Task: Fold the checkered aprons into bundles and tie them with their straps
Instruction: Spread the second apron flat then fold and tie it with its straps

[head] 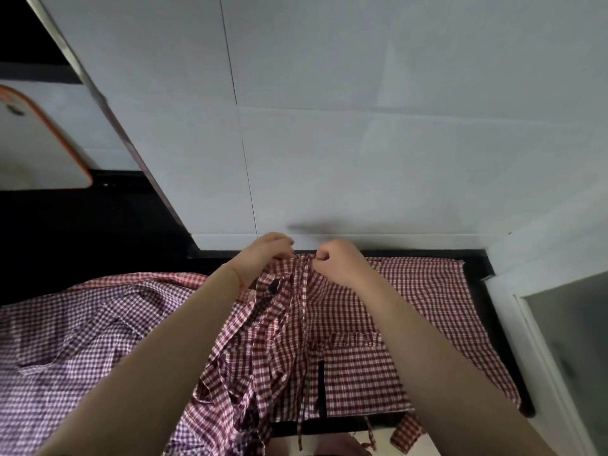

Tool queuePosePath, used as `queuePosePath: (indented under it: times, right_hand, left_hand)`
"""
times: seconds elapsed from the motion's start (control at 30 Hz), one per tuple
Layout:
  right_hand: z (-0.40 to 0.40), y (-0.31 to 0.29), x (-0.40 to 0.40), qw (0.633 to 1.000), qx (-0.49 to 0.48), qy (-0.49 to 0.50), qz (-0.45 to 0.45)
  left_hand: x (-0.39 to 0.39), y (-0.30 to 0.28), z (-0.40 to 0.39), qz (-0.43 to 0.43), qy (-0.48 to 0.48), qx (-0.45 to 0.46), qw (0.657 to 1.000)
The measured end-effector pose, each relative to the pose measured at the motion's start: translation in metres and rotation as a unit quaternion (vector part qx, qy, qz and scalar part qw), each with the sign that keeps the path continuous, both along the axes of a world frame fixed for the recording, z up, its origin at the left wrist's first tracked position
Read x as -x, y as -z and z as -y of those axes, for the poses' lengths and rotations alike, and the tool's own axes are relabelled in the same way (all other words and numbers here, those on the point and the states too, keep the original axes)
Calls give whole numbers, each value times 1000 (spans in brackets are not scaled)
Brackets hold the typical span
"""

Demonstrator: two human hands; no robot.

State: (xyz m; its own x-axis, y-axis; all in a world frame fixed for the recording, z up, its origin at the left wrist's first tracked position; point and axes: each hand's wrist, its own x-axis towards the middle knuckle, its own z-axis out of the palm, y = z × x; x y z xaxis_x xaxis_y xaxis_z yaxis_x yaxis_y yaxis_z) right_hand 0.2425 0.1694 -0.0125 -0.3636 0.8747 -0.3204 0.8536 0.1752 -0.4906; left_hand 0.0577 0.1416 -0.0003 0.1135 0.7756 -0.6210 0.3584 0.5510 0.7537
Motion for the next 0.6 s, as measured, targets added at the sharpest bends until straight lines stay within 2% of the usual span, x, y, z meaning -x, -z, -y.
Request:
queuePosePath:
  times: [0.07,0.17,0.27,0.37,0.43,0.5,0.6]
  right_hand:
    - [2,-5,-2,1000,-4,-9,8]
    - [3,-10,-9,999,-25,-32,19]
    - [2,-10,-20,998,-34,-46,22]
    - [-1,-5,-34,996,-24,-68,47]
    - [-1,-6,-34,996,-23,-77,31]
    - [-1,-8,-28,996,-25,-82,16]
    - [-4,-9,-17,993,-27,-106,43]
  left_hand:
    - [-7,-6,2,-17,28,-71,997]
    - [-24,-7,-4,-174,113,-176,962]
    - [-34,-13,-7,-289,111,-207,928]
    - [-34,-15,-7,-319,123,-228,912]
    - [-37,-17,-7,-282,160,-234,917]
    - [-49,-17,-8,-261,222,-198,919]
    - [-61,-10,-13,-349,278,-168,879]
